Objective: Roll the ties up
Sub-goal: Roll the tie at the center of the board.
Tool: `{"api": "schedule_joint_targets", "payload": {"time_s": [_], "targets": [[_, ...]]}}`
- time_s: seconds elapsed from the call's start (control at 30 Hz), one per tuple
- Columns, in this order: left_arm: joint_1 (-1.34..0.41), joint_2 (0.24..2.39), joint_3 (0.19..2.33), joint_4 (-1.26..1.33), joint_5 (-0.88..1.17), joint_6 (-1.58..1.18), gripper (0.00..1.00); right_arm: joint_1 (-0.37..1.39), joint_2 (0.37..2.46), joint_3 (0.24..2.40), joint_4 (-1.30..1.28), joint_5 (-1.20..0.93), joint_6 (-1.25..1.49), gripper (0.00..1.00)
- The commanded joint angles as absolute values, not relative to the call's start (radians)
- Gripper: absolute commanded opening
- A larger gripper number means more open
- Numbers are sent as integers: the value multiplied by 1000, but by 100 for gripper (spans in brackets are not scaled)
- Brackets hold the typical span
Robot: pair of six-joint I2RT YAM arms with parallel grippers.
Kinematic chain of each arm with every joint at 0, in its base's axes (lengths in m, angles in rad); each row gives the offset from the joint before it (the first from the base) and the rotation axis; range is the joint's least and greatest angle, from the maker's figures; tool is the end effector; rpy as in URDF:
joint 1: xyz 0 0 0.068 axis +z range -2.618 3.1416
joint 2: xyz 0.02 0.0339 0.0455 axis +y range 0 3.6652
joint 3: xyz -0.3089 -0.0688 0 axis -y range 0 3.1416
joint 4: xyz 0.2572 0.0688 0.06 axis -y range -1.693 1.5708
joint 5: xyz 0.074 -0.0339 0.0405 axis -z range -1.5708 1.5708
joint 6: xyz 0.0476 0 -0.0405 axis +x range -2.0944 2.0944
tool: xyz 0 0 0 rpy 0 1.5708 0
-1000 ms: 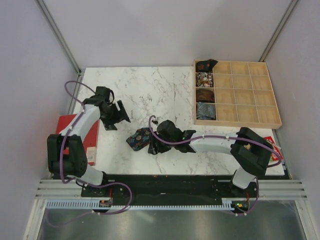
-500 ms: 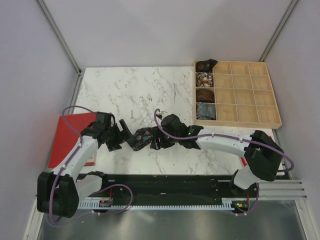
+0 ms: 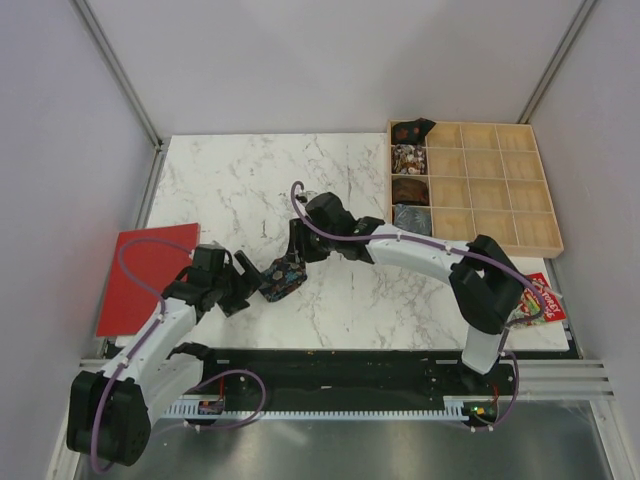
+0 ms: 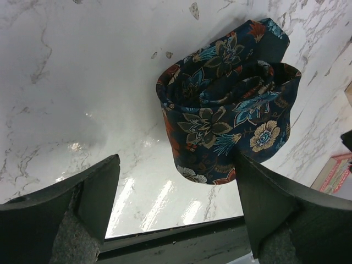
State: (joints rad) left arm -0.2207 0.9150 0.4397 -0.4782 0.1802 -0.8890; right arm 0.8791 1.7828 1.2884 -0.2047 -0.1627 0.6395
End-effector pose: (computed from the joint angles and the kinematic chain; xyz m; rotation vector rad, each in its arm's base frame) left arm 0.1520 -0.0429 0.1954 -0.7926 2.5146 -0.6451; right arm 0.2699 0.3380 0.2684 -0.3858 2.4256 0.9320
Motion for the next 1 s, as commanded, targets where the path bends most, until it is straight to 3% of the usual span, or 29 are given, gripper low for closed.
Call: {"api": "schedule_joint_targets", "payload": {"time_s": [0.0,0.17,0.6,0.97], "targets": [[-229,881,419,-368,137,-954,91,876,1876,1388,-207,-247,635,43],[-230,864,396,-331,132,-962,90,871,1940,1423,-207,-282,640,34],[-235,953,307,-132,189,-1003,88,856,2042,1404,-203,-256,626,33],[-273,986,256,-49,156,-1058,79,844,2108,1385,-183,-261,623,31]]}}
